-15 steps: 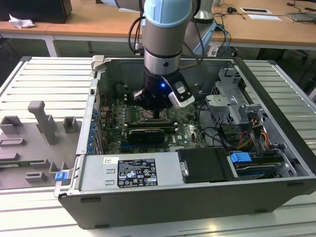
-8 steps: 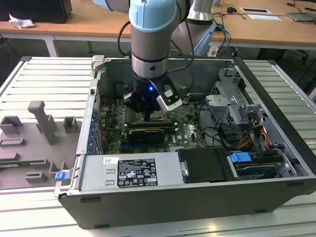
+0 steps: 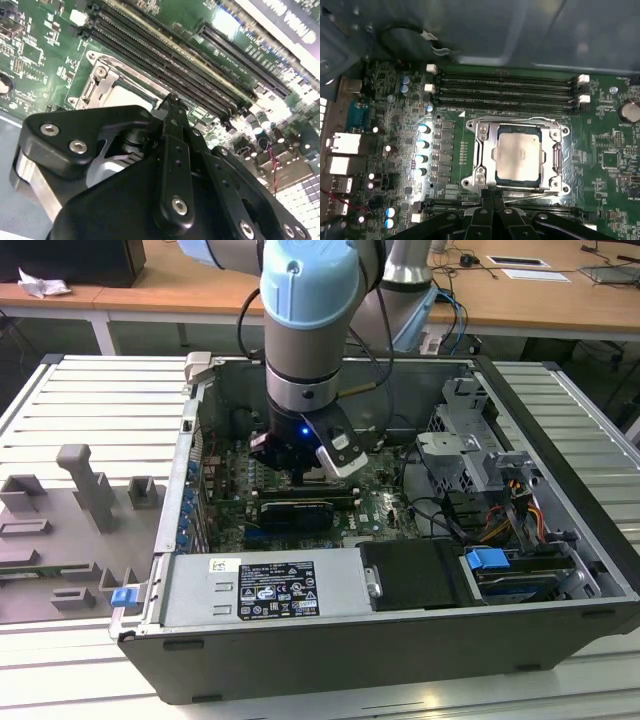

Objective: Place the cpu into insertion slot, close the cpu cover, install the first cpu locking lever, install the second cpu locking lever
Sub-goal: 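Install the second cpu locking lever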

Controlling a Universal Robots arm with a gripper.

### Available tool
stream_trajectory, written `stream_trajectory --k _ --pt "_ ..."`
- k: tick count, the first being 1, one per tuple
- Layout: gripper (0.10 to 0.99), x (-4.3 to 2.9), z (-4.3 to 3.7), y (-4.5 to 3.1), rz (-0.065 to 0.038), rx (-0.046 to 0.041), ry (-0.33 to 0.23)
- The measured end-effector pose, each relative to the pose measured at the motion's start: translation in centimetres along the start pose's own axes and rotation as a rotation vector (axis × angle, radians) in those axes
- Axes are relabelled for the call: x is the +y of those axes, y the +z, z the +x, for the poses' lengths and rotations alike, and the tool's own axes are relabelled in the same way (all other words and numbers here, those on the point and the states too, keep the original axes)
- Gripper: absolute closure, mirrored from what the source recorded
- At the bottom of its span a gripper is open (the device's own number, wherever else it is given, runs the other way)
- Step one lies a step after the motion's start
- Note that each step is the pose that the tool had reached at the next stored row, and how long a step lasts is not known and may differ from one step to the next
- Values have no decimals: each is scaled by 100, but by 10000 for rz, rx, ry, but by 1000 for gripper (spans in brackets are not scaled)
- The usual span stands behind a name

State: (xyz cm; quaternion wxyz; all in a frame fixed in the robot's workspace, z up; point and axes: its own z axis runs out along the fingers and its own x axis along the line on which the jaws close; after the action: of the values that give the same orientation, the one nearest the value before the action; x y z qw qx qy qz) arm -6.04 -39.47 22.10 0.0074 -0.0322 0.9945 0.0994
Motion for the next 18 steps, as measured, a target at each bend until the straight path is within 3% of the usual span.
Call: stream_trajectory --k 2,6,11,15,18 --pt "980 -53 27 -11 -64 -3 2" --pt "980 -68 98 -4 -449 -28 4" --pt "980 -102 124 47 -619 -40 5" --pt "980 -136 156 96 -824 -53 7" --pt "980 -143 164 131 -891 -63 6"
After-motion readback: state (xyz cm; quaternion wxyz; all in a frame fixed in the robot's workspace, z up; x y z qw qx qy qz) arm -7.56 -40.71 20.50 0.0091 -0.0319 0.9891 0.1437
